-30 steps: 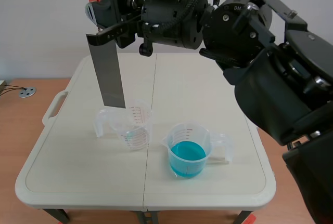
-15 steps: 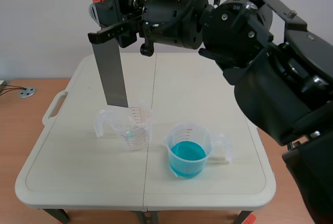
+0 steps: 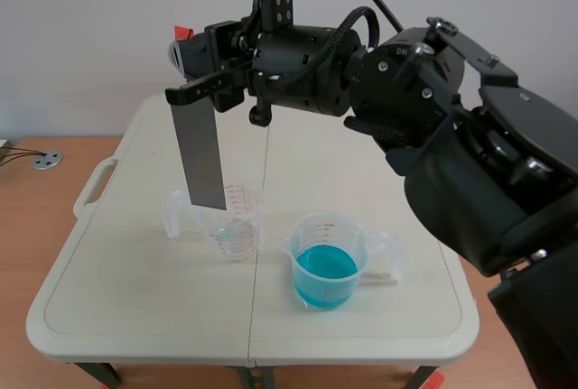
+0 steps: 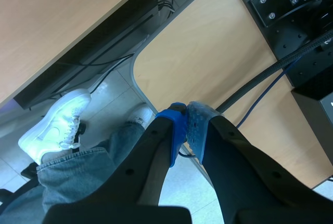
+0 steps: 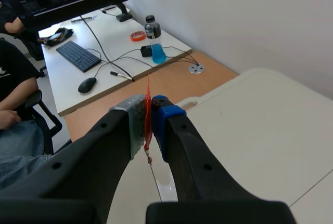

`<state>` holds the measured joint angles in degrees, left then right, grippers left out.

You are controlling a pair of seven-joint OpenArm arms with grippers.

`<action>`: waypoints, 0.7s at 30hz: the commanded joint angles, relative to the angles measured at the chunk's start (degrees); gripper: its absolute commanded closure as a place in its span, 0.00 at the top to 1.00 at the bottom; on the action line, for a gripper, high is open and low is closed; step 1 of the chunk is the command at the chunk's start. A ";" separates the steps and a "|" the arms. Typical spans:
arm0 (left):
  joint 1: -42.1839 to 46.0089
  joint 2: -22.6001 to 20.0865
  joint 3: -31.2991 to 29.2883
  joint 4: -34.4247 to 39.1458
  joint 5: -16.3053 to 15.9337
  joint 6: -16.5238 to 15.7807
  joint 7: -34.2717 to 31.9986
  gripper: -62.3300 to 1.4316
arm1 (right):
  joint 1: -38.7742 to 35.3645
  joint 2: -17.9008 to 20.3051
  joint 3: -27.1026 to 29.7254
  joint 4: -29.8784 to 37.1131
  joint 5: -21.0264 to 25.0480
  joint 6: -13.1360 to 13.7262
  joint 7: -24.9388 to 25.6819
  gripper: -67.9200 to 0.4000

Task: Hold the metal plate by the orange handle, dip it into the blue solution, take it out and point at it, then put the plate back in the beaker on the left.
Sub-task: 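Put the plate into the left beaker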

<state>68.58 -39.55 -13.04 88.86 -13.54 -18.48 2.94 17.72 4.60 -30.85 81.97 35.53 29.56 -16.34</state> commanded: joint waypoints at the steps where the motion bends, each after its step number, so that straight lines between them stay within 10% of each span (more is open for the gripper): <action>1: 0.15 -0.17 0.17 0.28 -0.37 -0.28 -0.37 0.07 | 1.14 -0.17 0.24 -0.59 0.74 0.00 1.81 0.03; 21: 0.15 -0.17 0.17 0.28 -0.37 -0.26 -0.37 0.07 | 1.14 -1.62 0.24 -12.92 2.36 0.02 6.12 0.03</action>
<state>68.58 -39.55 -13.04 88.86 -13.54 -18.48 2.94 17.72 3.53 -30.83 68.42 36.36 29.47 -11.79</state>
